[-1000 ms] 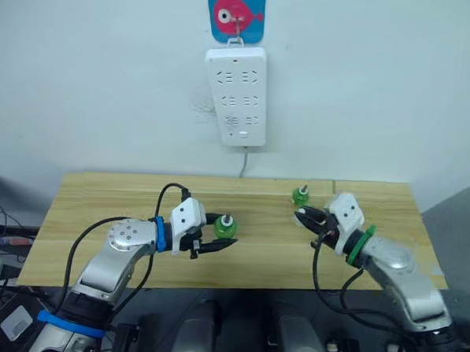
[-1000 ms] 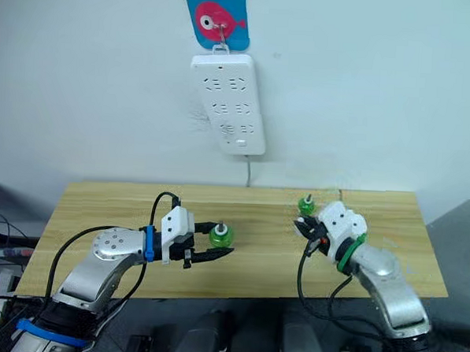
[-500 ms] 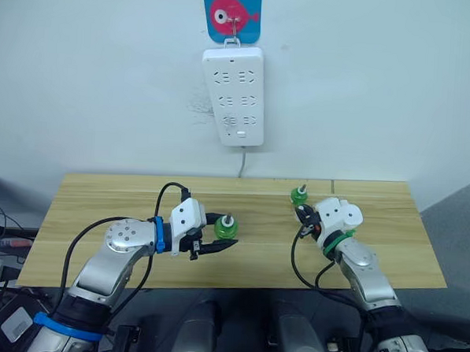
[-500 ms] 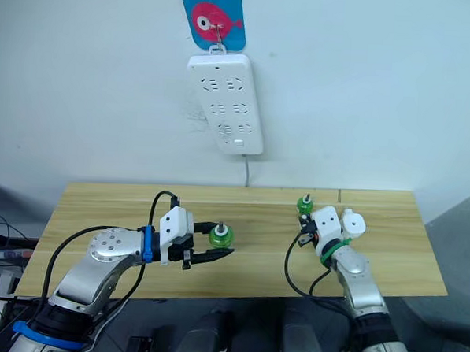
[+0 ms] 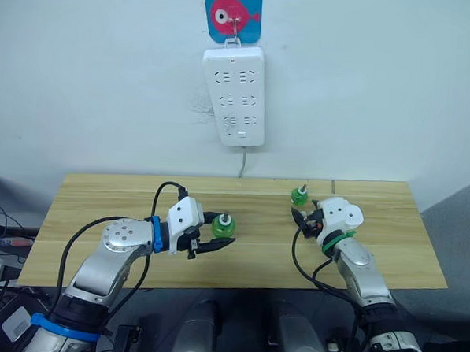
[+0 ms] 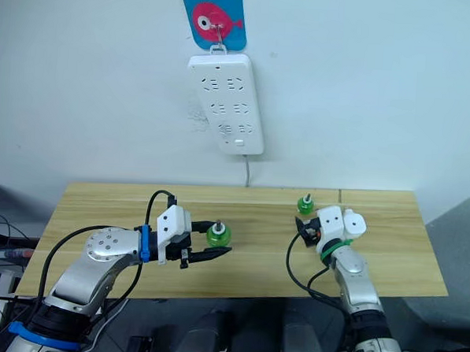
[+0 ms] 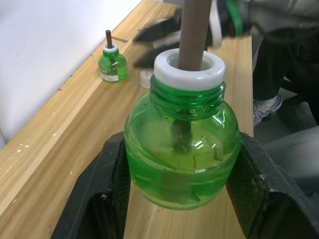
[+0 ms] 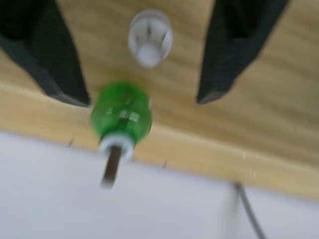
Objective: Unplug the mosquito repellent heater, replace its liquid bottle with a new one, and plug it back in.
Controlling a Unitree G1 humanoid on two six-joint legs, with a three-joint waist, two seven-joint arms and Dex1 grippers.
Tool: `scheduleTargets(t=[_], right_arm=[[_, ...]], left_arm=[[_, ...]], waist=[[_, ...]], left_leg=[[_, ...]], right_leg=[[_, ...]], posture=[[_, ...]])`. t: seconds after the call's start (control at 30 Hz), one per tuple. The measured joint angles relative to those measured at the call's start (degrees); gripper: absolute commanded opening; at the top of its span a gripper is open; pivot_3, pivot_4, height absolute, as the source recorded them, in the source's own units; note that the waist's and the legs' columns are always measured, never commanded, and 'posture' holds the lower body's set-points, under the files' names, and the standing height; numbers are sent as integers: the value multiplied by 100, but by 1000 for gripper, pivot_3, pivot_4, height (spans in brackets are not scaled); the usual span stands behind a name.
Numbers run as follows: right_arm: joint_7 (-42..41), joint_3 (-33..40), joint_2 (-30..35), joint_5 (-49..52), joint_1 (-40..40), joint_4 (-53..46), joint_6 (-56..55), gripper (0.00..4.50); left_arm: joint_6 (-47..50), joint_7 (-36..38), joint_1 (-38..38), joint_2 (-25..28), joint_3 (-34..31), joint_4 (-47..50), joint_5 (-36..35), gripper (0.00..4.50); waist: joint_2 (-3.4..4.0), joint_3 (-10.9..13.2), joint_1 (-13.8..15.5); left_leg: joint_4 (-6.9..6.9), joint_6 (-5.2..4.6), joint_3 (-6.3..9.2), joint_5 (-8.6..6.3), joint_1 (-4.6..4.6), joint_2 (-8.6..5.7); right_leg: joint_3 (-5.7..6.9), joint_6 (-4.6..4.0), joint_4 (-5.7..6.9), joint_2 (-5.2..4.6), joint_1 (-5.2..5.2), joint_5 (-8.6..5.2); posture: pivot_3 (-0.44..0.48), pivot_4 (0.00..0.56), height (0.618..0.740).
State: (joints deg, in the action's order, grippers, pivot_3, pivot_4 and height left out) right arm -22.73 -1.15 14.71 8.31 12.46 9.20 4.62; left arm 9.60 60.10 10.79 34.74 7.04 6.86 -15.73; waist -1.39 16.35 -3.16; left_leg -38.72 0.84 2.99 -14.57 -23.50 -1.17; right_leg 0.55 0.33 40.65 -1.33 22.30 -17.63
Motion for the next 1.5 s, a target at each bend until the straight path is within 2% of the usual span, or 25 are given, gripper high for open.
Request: scheduleTargets(t=[0.1,0.2,0.33,0.53,0.73,0.8,0.83,0.87,0.9,0.97,1.0,1.1,1.4,1.43,1.5], right_arm=[[-616,-118,576,360,-275,-1270,741,4245],[-1296,-413,1106,931,-204,-2497,1709,4245],[-2164,-956,1579,1785,542,-3579,2886,4245],[-2335,-1199,1322,2118,1148,-3635,3473,4245],[-2325,-1365,1028,2120,1293,-3472,3509,4245],[-2299,-1389,933,2101,1295,-3412,3505,3888],[-2284,-1406,927,2061,1295,-3389,3492,3647],[-2255,-1430,923,1989,1294,-3357,3465,3194],[-2238,-1439,925,1968,1292,-3344,3451,3057],[-2229,-1475,950,1863,1273,-3323,3354,2239],[-2231,-1478,966,1805,1262,-3303,3313,2011],[-2278,-1493,988,1743,1254,-3311,3158,950],[-2292,-1350,974,1795,1189,-3311,3118,852],[-2278,-1313,956,1835,1178,-3312,3130,852],[-2181,-1153,898,1964,1109,-3312,3237,852]], left_arm=[[0,88,111,7,-13,-62,-14,2282],[0,242,281,-10,-3,-98,-69,2282],[16,499,590,-142,149,-105,-214,2282],[119,737,904,-251,245,-106,-275,2282],[138,811,1016,-319,265,-107,-331,2282],[141,811,1016,-330,265,-107,-331,2282],[144,811,1016,-334,265,-107,-333,2282],[150,811,1016,-340,265,-103,-339,2282],[152,811,1015,-341,265,-101,-341,2282],[164,809,1015,-347,265,-98,-347,2282],[170,806,1015,-349,265,-98,-343,2282],[252,790,1006,-350,266,-146,-340,2282],[366,691,1023,-491,227,-165,-430,2282],[372,690,1032,-492,215,-166,-459,2996],[346,689,1101,-500,178,-165,-500,3557]], waist=[[2,1,2],[2,1,-26],[3,1,-26],[2,1,-16],[2,1,-17],[2,1,-17],[2,1,-16],[2,1,-16],[2,1,-16],[2,1,-16],[2,1,-16],[2,1,-16],[2,1,-16],[2,1,-17],[2,1,-16]], left_leg=[[1,0,1,0,-5,0],[1,0,3,0,-5,2],[0,0,7,0,-6,5],[0,-4,14,-2,-31,3],[1,-11,13,-6,-37,3],[1,-11,14,-6,-37,3],[1,-11,14,-7,-37,3],[1,-11,13,-6,-37,2],[1,-11,13,-6,-37,3],[0,-11,14,-6,-37,3],[0,-11,14,-6,-36,3],[1,-11,14,-6,-36,3],[-1,-11,13,-6,-36,3],[-1,-11,13,-6,-36,3],[-1,-10,15,-6,-36,3]], right_leg=[[1,0,-9,0,0,0],[4,1,-12,1,0,0],[10,1,-17,4,-1,0],[16,1,-48,4,3,1],[17,1,-69,4,2,2],[17,1,-69,4,2,2],[17,1,-69,4,2,2],[16,1,-69,3,2,2],[16,1,-68,3,2,2],[17,1,-67,3,2,2],[17,1,-67,3,2,2],[18,1,-67,4,2,2],[17,1,-66,3,2,2],[17,1,-65,3,2,2],[19,1,-65,3,2,2]], posture=[[-89,260,740],[-108,257,740],[-113,254,740],[-106,249,740],[-107,246,740],[-107,246,740],[-107,246,740],[-105,245,740],[-105,245,740],[-105,245,740],[-105,245,740],[-108,244,740],[-114,237,740],[-114,237,740],[-114,234,740]])
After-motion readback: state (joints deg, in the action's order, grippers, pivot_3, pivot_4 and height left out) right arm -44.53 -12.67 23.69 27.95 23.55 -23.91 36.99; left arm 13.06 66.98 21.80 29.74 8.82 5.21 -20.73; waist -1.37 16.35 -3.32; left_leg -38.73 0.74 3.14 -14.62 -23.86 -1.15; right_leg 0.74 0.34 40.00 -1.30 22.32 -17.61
